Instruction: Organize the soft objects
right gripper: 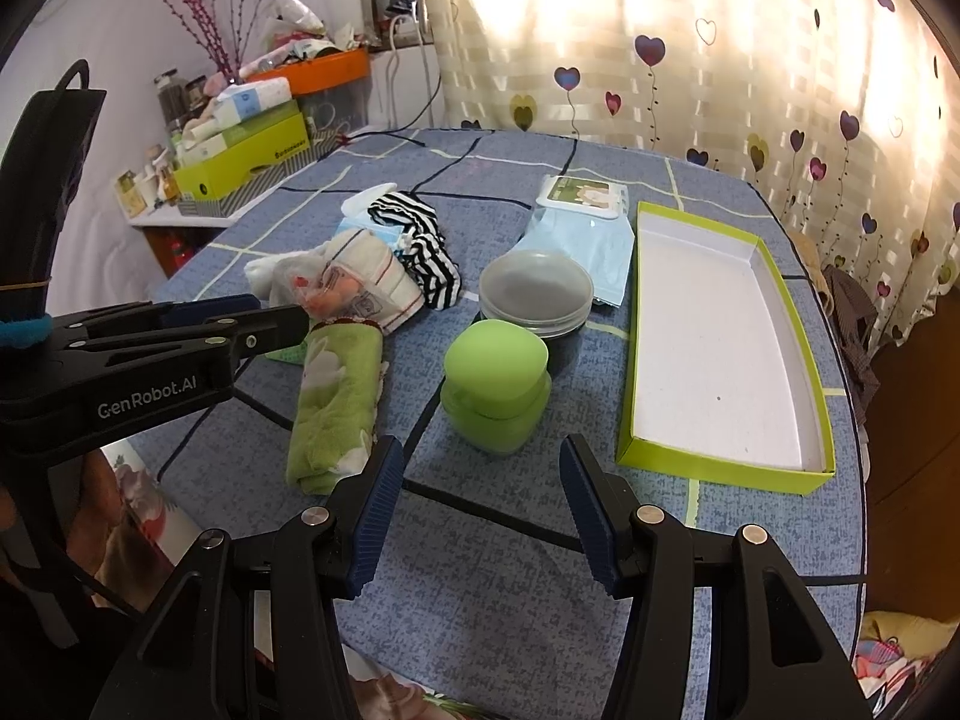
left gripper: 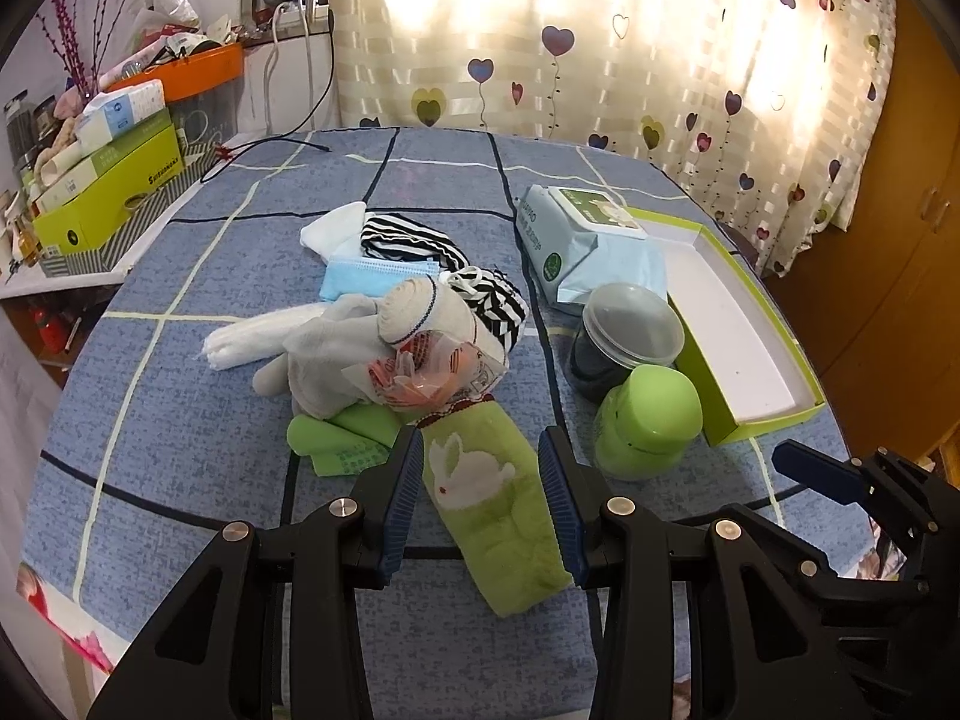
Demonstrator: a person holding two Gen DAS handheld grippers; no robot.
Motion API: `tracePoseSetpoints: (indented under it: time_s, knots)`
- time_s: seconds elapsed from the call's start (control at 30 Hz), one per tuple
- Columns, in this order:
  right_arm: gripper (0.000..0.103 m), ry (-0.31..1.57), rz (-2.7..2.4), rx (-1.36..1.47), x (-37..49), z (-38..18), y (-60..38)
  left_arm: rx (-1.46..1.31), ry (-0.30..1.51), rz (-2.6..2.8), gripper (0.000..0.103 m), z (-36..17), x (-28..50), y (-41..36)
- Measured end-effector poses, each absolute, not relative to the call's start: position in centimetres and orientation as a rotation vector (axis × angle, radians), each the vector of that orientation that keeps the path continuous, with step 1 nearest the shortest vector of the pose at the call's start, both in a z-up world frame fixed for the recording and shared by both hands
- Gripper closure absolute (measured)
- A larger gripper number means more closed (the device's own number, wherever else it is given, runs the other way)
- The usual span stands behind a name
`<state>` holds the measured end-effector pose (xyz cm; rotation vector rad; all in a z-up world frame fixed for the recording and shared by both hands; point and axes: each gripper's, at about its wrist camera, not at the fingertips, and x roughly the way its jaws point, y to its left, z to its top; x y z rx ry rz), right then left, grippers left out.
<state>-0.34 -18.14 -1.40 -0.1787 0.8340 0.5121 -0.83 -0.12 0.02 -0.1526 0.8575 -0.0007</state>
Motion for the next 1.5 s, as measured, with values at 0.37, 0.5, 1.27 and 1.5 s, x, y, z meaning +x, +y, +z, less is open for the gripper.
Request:
tracePoseSetpoints:
  time_s: [0.37, 0.5, 1.27, 1.5]
  knots:
    - [0.049, 0.837, 0.516, -0.181, -0.3, -1.24, -18.06, -0.182, 0.858, -0.027, 0.062, -0.29, -0.78, 0.33]
    - [0.049, 0.838, 0.516, -0.182, -0.22, -1.33, -17.83, -0.18, 0.847, -0.034, 0.062, -0.2, -0.87, 0.36]
    - [0.045, 0.824, 0.522, -0.18, -0.31, -1.24, -17.22, -0.134, 0.795, -0.076, 0.062, 0.47, -1.51, -0.39]
    - [0.044, 0.814, 0.54, -0.179, -0.66, -1.24, -17.43, -0.136, 0.791, -0.076, 0.062, 0.56, -1.65, -0.5]
